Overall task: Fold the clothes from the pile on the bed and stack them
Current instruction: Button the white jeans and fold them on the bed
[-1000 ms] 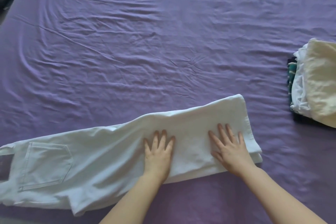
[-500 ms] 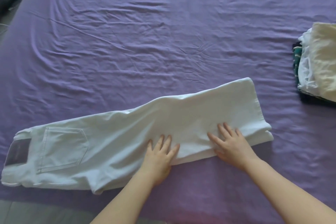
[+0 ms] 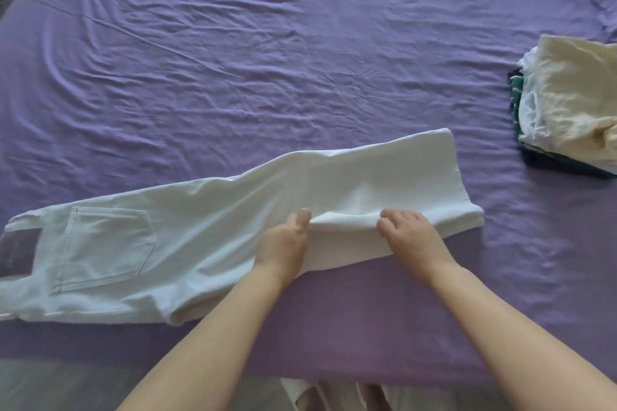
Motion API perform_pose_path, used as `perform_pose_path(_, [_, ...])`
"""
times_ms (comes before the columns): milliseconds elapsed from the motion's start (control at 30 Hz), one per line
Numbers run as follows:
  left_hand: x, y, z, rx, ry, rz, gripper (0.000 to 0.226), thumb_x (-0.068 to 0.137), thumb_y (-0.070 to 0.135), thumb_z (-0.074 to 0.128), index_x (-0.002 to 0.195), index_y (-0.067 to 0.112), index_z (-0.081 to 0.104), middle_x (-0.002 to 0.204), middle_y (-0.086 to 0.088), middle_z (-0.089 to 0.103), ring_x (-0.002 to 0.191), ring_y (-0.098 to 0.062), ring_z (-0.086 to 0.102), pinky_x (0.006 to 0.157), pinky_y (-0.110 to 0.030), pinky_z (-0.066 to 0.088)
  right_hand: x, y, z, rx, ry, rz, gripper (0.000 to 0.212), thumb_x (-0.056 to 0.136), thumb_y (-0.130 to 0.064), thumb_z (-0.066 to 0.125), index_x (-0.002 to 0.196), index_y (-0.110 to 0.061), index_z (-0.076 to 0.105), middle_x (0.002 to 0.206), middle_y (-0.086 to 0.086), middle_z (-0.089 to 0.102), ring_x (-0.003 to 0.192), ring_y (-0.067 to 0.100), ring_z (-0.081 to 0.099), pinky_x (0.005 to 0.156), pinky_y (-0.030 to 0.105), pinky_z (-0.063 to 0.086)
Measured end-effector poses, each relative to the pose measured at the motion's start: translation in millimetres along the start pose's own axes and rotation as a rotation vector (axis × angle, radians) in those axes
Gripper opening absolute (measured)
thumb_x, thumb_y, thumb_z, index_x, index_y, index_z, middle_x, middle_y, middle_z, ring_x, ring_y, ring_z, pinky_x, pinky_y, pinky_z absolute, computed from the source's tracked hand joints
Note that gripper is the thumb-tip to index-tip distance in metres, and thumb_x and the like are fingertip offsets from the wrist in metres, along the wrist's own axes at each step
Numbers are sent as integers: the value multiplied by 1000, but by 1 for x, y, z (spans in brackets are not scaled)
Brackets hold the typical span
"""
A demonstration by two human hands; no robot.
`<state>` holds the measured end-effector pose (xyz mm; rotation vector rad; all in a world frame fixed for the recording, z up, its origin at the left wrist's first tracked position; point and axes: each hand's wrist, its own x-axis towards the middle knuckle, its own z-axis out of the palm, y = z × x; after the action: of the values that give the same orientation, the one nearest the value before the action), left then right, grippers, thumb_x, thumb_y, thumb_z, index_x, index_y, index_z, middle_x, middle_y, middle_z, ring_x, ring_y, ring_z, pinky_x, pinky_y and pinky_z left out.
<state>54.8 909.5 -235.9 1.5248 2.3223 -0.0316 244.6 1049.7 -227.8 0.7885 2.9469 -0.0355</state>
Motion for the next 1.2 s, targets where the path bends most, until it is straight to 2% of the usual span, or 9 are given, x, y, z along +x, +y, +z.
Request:
perform_pose_path(100, [-2, 2, -6, 35, 36, 119, 28, 89, 0, 38, 112, 14, 45, 112, -8, 48, 86, -32, 55, 58, -39, 37, -13, -10, 8, -38, -111, -158, 43, 35, -12, 90, 74, -16, 70, 109, 13, 69, 88, 31, 69, 65, 35, 56])
perform_pose_path(300, [-15, 15, 7, 99, 15, 306, 40, 38, 11, 90, 72, 17, 69, 93, -9, 69, 66, -23, 66, 33, -25, 44, -9, -10, 24, -45, -117, -145, 41, 35, -14, 92, 70, -15, 71, 108, 17, 69, 86, 33, 69, 63, 39, 57])
perform_pose_path(367, [-15, 22, 22, 22, -61, 208, 46, 53, 28, 88, 95, 18, 70, 119, -12, 62, 95, -26, 64, 57, -32, 54, -8, -6, 28, -46, -78, -176, 39, 37, -10, 90, 70, -14, 71, 104, 16, 70, 84, 32, 70, 63, 36, 57])
perform_pose_path(467, [-15, 33, 47, 57, -124, 24, 54, 84, 41, 60, 131, 20, 44, 152, -7, 24, 134, -25, 30, 97, -36, 36, -8, 2, 35, -22, -52, -207, 38, 41, -7, 88, 75, -12, 71, 107, 14, 70, 83, 29, 69, 66, 34, 57])
perform_pose_path(567, [-15, 49, 51, 84, -69, -61, 39, 88, 20, 48, 126, 16, 44, 152, -10, 22, 134, -25, 27, 99, -35, 31, -7, 3, 38, -15, -104, -168, 43, 51, -7, 84, 92, -10, 72, 124, 17, 61, 99, 30, 65, 76, 41, 55])
perform_pose_path(667, [-11, 62, 50, 55, -49, -176, 34, 85, 16, 48, 120, 15, 45, 147, -8, 24, 134, -25, 26, 100, -36, 30, -7, 7, 45, -25, -256, -138, 58, 82, -10, 56, 137, -16, 38, 157, 12, 8, 141, 30, 19, 109, 56, 22])
perform_pose_path(733, [-4, 68, 49, 37, -61, -246, 32, 85, 19, 52, 117, 15, 46, 144, -7, 25, 134, -26, 23, 101, -36, 30, -4, 12, 43, -24, -326, -80, 58, 87, -11, 46, 141, -23, 27, 157, 9, -10, 145, 31, -1, 111, 57, 10])
perform_pose_path(1033, [-12, 90, 46, 39, -109, -324, 38, 81, 27, 58, 116, 18, 45, 132, -5, 30, 129, -26, 25, 101, -36, 30, -12, 14, 36, -52, -399, -127, 47, 93, -16, 40, 138, -20, 30, 156, 12, 2, 144, 34, -7, 109, 63, 4])
perform_pose_path(1200, [-29, 98, 53, 66, -134, -271, 38, 82, 30, 52, 117, 20, 43, 140, -9, 25, 134, -28, 20, 111, -40, 21, -33, 31, 35, -68, -432, -144, 43, 91, -13, 47, 133, -19, 38, 155, 16, 11, 142, 38, 9, 107, 62, 17])
